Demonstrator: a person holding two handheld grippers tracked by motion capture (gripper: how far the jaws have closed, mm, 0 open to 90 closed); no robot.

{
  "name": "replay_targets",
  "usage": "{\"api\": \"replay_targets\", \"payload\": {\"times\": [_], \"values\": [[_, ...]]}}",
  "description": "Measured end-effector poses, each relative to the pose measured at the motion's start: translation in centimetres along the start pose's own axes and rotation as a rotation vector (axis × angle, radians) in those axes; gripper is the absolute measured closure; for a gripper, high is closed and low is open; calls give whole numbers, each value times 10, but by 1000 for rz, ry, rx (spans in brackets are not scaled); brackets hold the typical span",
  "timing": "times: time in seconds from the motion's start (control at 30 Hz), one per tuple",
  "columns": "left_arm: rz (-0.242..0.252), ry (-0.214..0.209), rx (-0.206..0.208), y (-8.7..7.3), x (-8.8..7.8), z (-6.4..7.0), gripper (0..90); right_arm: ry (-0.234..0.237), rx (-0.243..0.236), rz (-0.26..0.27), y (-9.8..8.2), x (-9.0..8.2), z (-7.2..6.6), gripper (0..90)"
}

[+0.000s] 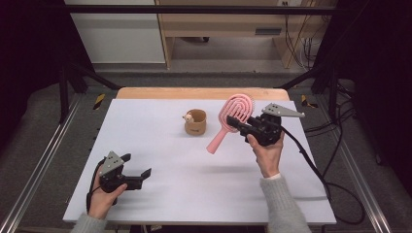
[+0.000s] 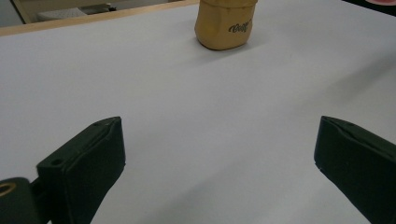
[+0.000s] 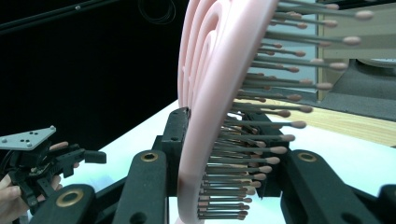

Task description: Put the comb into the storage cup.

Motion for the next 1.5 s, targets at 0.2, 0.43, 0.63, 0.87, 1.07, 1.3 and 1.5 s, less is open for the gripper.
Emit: {"api": "replay_targets", "payload": {"times": [0.2,0.43,0.63,0.87,1.07,1.3,1.5], "values": [[0,-3,-1,-1,1,-2,18,-9,-8,7,9,6,0,635],[-3,-1,0,-3,1,-4,18,-19,-20,12,21,12,0,635],[-1,-4,3,-3,1,-4,18,-32,-28,15,28,18,1,635],[-3,-5,-2,-4,1,-4,15,-55,-40,10,34,27,3,635],[0,-9,1,-3,1,-4,14,-75,-36,13,39,34,7,635],[-6,-9,8,-4,1,-4,9,-105,-32,15,45,42,14,635],[-6,-7,6,-4,1,-4,4,-124,-28,5,47,48,19,635]]}}
Point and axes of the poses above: each handheld gripper's, and its own axes: x roughly forward along the jaws, y roughly out of its top, z roughly to its right, the point moved 9 cm from there along x, roughly forward along the jaws
